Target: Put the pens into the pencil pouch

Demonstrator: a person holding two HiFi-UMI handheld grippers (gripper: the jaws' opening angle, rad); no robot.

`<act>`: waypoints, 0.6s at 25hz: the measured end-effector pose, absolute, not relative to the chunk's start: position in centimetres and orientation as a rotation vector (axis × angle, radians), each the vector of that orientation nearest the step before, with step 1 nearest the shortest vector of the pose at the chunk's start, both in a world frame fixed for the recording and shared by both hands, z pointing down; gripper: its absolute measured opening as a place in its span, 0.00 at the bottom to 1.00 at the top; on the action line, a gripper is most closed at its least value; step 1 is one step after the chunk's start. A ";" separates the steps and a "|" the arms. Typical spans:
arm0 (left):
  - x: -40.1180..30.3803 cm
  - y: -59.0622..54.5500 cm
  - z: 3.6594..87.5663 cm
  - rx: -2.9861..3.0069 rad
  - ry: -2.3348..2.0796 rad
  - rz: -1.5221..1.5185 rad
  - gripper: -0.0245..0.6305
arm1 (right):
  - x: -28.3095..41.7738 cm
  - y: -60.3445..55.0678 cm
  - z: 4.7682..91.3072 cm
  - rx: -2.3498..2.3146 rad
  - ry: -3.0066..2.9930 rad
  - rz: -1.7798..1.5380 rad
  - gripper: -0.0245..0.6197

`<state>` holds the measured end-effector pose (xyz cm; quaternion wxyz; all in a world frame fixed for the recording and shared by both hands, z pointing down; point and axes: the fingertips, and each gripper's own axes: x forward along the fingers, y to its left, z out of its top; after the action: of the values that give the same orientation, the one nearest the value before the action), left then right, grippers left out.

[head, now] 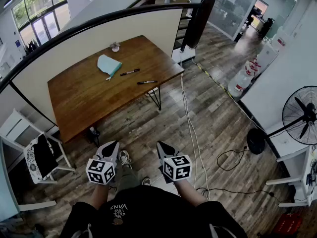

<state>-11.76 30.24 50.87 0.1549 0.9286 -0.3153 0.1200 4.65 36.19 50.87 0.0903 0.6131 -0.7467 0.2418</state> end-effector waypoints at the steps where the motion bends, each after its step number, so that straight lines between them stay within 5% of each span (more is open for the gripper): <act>1: -11.6 30.2 50.8 2.663 -0.901 0.341 0.05 | 4.7 36.2 50.7 1.824 -2.221 0.717 0.06; 11: -10.5 28.3 50.4 2.673 -0.929 0.323 0.06 | 4.7 34.6 49.5 1.837 -2.316 0.711 0.06; 14: -9.9 27.1 50.3 2.671 -0.912 0.320 0.32 | 4.8 33.3 49.6 1.830 -2.305 0.695 0.25; 15: -9.7 26.5 50.3 2.674 -0.910 0.321 0.32 | 4.9 32.7 49.7 1.827 -2.301 0.693 0.26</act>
<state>-9.70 26.49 50.33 0.1490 0.9302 -0.3164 0.1116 4.92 32.72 49.67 0.0613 0.6040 -0.7609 0.2292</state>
